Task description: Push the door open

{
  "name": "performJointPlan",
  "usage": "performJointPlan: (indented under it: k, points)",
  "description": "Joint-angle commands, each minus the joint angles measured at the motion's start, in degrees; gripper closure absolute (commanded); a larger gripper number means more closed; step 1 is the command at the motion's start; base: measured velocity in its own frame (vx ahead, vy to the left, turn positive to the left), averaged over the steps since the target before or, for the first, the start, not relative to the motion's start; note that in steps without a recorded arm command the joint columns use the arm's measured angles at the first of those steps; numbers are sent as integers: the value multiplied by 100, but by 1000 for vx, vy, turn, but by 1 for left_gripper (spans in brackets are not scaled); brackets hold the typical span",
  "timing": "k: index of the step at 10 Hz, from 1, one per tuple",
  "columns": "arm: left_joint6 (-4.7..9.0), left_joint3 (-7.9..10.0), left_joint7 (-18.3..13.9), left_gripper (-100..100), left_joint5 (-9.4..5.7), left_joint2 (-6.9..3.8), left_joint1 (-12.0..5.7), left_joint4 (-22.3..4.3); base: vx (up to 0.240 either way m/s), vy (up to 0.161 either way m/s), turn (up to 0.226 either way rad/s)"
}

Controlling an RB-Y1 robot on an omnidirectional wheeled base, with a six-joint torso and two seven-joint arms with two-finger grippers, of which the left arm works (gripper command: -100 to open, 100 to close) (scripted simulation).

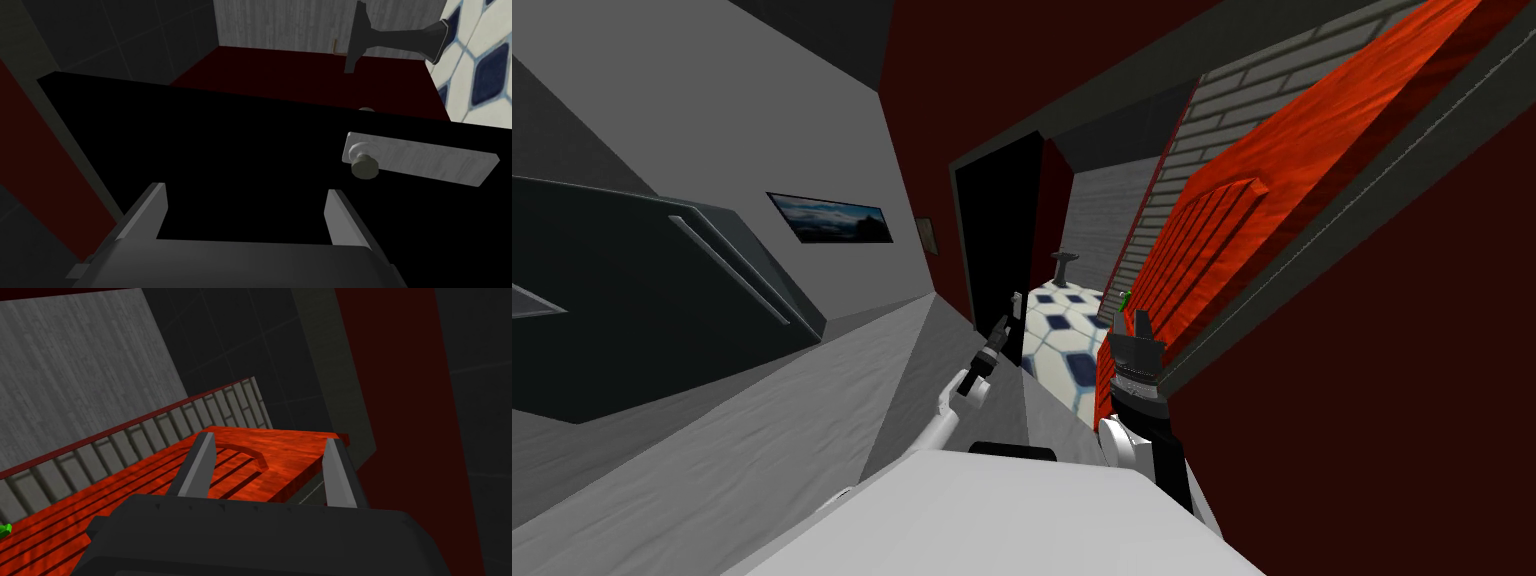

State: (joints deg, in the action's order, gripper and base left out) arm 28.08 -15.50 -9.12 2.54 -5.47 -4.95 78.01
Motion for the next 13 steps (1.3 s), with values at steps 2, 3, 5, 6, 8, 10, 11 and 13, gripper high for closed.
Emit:
performJointPlan:
  k: [2,3,5,6,8,10,11,13]
  points:
    - [-19,-73,-140,-100,46,-19,-237,-374,100,87,-25]
    - [-25,-103,-185,-100,67,-19,-319,-513,86,81,-30]
    - [-35,-162,-272,-100,106,-14,-478,-779,79,93,-22]
    - [-40,-190,-315,-100,125,-10,-555,-910,99,98,-26]
    - [-51,-248,-400,-100,163,-3,-711,-1171,103,97,-24]
    - [-60,-302,-481,-100,199,6,-859,-1420,92,83,-21]
    - [-65,-328,-519,-100,217,12,-929,-1538,77,83,-21]
    - [-74,-380,-596,-100,251,25,-1070,-1774,78,84,-23]
